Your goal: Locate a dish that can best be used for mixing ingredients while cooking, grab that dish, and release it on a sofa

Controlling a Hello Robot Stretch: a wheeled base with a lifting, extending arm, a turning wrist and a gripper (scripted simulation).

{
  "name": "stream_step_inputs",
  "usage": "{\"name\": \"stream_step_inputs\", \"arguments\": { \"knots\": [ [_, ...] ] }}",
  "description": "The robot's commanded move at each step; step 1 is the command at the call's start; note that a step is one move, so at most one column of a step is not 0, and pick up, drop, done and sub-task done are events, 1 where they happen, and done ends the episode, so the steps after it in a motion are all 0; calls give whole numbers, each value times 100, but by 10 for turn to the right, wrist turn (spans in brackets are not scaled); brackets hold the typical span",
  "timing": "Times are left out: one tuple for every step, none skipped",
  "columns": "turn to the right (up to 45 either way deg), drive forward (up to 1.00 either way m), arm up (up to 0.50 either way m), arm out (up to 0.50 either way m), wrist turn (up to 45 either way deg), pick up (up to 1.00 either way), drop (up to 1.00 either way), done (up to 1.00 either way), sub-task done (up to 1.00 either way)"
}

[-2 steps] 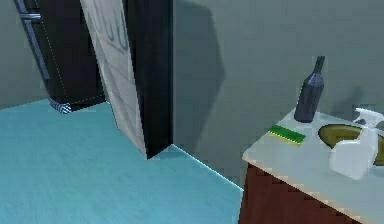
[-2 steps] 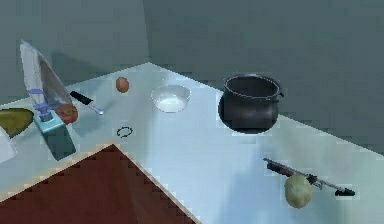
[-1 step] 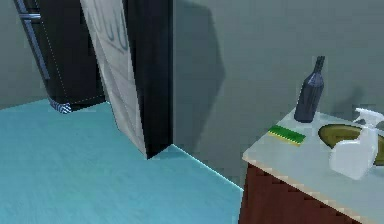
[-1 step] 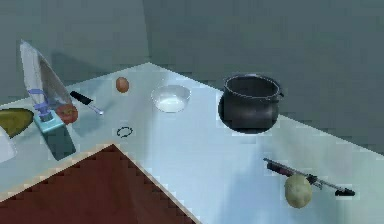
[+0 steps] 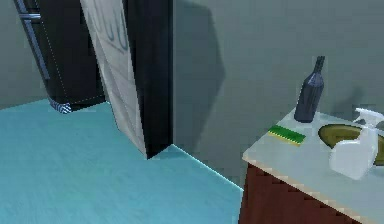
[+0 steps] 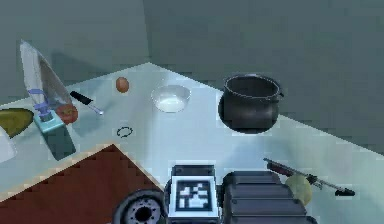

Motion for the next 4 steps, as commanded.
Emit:
{"name": "stream_step_inputs", "arguments": {
  "knots": [
    [0,0,0,46,0,0,0,0,0],
    [0,0,0,0,450,0,0,0,0],
    [0,0,0,0,450,0,0,0,0],
    [0,0,0,0,450,0,0,0,0]
  ]
}}
